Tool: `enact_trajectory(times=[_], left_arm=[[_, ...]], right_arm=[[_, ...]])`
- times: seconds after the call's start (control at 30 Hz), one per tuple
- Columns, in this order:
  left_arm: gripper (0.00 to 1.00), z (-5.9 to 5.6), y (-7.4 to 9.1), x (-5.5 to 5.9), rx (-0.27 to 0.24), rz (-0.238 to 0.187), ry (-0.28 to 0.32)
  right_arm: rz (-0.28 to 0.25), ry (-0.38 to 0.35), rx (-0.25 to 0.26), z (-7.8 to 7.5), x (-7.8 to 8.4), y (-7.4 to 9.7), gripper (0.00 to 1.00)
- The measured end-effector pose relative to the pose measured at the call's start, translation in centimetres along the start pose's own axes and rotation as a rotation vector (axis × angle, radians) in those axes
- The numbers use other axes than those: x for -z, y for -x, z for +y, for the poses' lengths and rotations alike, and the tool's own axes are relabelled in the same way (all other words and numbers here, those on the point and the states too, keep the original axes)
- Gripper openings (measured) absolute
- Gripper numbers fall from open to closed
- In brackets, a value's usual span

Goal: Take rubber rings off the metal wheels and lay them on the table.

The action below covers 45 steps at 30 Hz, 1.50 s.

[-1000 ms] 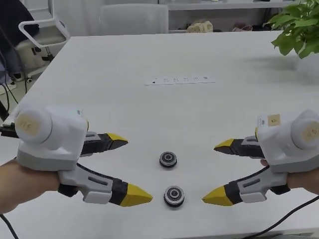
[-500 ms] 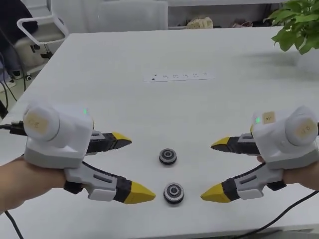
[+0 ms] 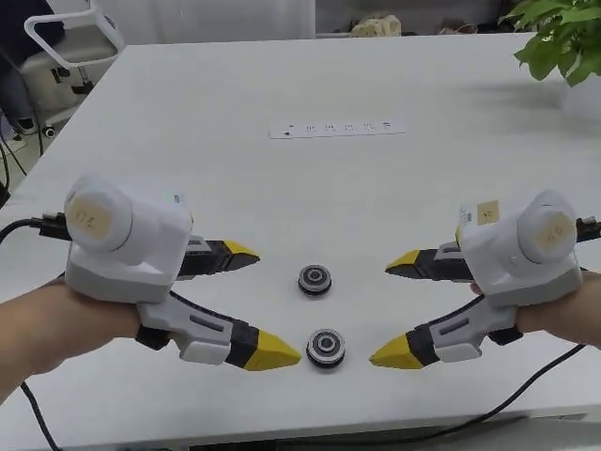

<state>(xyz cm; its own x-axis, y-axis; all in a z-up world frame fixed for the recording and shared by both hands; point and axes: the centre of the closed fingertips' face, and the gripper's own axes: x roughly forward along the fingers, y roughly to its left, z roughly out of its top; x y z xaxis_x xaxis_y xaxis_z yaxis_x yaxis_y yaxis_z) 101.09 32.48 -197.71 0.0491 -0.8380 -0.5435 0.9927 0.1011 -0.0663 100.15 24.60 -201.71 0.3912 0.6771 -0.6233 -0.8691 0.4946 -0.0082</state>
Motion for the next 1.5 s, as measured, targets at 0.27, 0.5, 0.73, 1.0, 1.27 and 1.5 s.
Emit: enact_trajectory(times=[0.27,0.5,0.73,1.0,1.27,1.5], left_arm=[[0.72,0.0,-0.8,0.6,0.015,0.006,0.001],[0.69,0.1,-1.5,1.2,0.026,0.017,0.005],[0.66,0.1,-2.2,1.7,0.037,0.033,0.004],[0.61,-0.2,-2.7,2.2,0.049,0.050,-0.007],[0.55,0.0,-3.4,2.3,0.057,0.050,-0.009],[0.52,-0.3,-4.0,2.3,0.071,0.060,-0.018]], right_arm=[[0.032,0.025,-0.032,0.6,0.9,-1.0,0.68],[0.045,0.045,-0.053,1.0,1.2,-1.7,0.66],[0.052,0.046,-0.062,0.8,1.4,-2.1,0.64],[0.044,0.044,-0.068,0.6,1.1,-2.6,0.60],[0.061,0.059,-0.088,0.9,1.4,-3.2,0.57],[0.067,0.068,-0.099,1.0,1.4,-3.6,0.55]])
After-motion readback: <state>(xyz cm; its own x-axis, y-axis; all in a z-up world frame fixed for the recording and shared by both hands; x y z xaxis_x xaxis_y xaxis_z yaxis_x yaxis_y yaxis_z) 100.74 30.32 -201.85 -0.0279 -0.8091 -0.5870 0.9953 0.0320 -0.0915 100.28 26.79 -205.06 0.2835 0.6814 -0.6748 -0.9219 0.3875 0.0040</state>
